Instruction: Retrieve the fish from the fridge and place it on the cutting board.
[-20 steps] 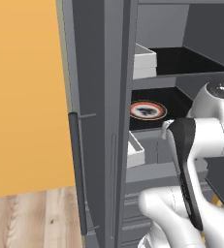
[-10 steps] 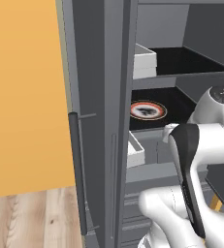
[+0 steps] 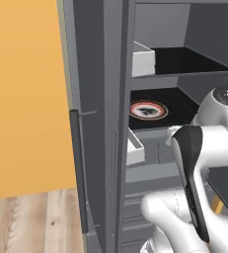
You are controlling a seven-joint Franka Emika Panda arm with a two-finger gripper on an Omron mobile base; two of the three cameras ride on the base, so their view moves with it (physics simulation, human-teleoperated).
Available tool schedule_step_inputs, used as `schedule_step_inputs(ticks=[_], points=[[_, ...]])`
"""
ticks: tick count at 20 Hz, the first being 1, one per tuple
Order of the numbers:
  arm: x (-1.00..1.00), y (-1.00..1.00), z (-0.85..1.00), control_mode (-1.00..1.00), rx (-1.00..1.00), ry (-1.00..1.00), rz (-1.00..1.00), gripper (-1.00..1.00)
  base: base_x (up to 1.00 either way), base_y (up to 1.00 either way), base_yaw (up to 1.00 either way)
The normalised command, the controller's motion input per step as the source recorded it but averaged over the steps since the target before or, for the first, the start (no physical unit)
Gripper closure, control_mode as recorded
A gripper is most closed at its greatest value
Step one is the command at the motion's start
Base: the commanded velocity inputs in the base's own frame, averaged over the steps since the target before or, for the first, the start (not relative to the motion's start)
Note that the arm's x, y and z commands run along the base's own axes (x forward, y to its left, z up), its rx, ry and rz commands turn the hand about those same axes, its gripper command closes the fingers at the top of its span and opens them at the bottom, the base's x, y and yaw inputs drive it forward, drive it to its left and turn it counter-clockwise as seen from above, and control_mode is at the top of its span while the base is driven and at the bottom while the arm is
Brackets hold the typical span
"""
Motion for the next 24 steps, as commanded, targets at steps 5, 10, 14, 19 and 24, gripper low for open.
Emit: schedule_step_inputs(ticks=[5, 10, 14, 19, 24], points=[[0.00, 0.00, 0.00, 1.00, 0.00, 0.00, 0.00, 1.00, -0.58, 0.10, 0.00], [0.00, 0.00, 0.00, 1.00, 0.00, 0.00, 0.00, 1.00, -0.59, 0.16, 0.00], [0.00, 0.00, 0.00, 1.00, 0.00, 0.00, 0.00, 1.00, -0.56, 0.22, 0.00], [0.00, 0.00, 0.00, 1.00, 0.00, 0.00, 0.00, 1.00, -0.47, 0.32, 0.00], [0.00, 0.00, 0.00, 1.00, 0.00, 0.00, 0.00, 1.00, -0.32, 0.36, 0.06]])
